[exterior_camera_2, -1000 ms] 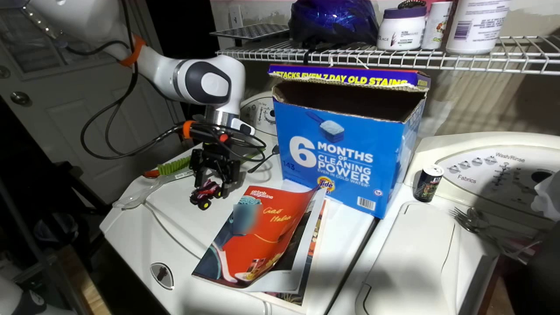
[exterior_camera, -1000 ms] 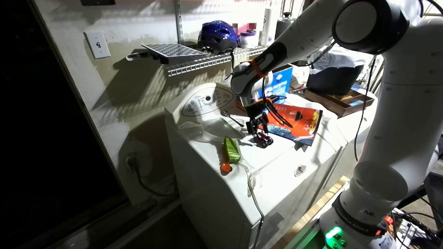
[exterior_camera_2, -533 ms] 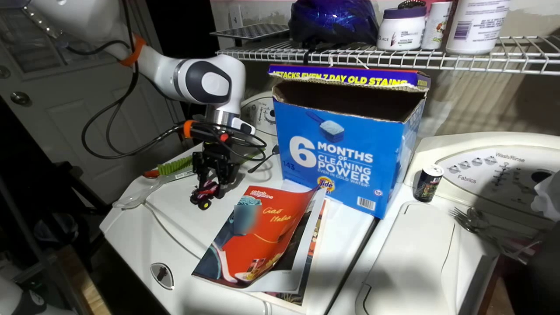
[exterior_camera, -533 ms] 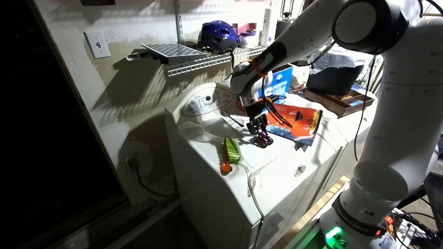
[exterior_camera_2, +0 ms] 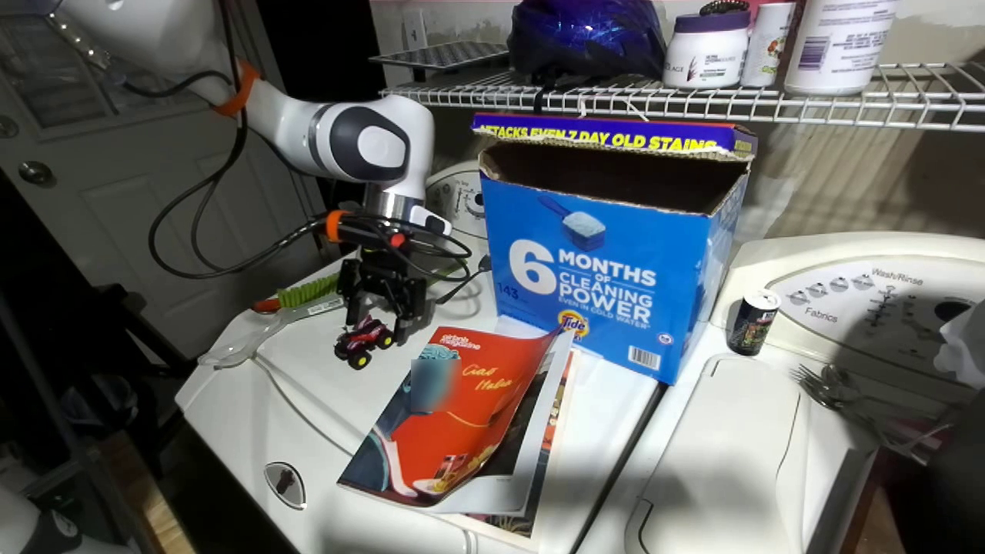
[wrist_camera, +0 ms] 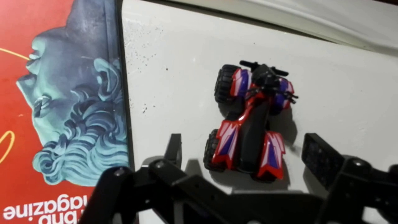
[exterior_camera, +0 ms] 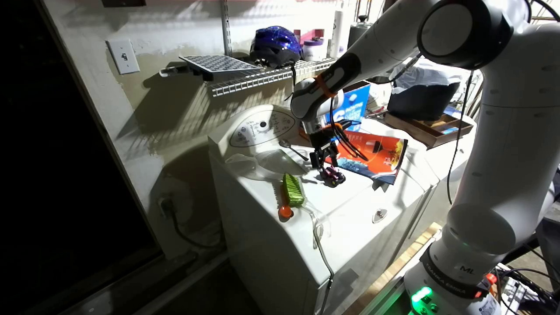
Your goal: Flip the car over.
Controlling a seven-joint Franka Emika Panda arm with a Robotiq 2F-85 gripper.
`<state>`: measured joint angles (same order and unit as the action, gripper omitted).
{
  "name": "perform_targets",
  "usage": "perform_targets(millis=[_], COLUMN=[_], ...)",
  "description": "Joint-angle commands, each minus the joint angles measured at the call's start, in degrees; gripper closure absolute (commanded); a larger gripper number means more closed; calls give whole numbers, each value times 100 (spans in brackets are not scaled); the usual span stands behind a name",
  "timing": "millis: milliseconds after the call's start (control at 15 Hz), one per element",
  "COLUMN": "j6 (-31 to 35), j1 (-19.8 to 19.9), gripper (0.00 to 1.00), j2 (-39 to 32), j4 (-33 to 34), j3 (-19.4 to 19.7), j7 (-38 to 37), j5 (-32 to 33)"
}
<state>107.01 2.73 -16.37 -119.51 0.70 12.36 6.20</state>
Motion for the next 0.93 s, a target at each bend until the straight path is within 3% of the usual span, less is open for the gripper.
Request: perform_targets(millis=[0,67,133,267,333,867], j6=[-118,-118,-121,-123,-125,-184], j1=[23,20,19,18,16,63], gripper=[19,30,33,57,63,63], j2=[-171,-179,-185,-207,-212,213], j4=[220,229,238,265,277,200], j3=[-21,-20,-23,-25,-23,-8], j7=[89,87,90,90,84,229], j5=[-95,-79,-82,-77,-67,-78])
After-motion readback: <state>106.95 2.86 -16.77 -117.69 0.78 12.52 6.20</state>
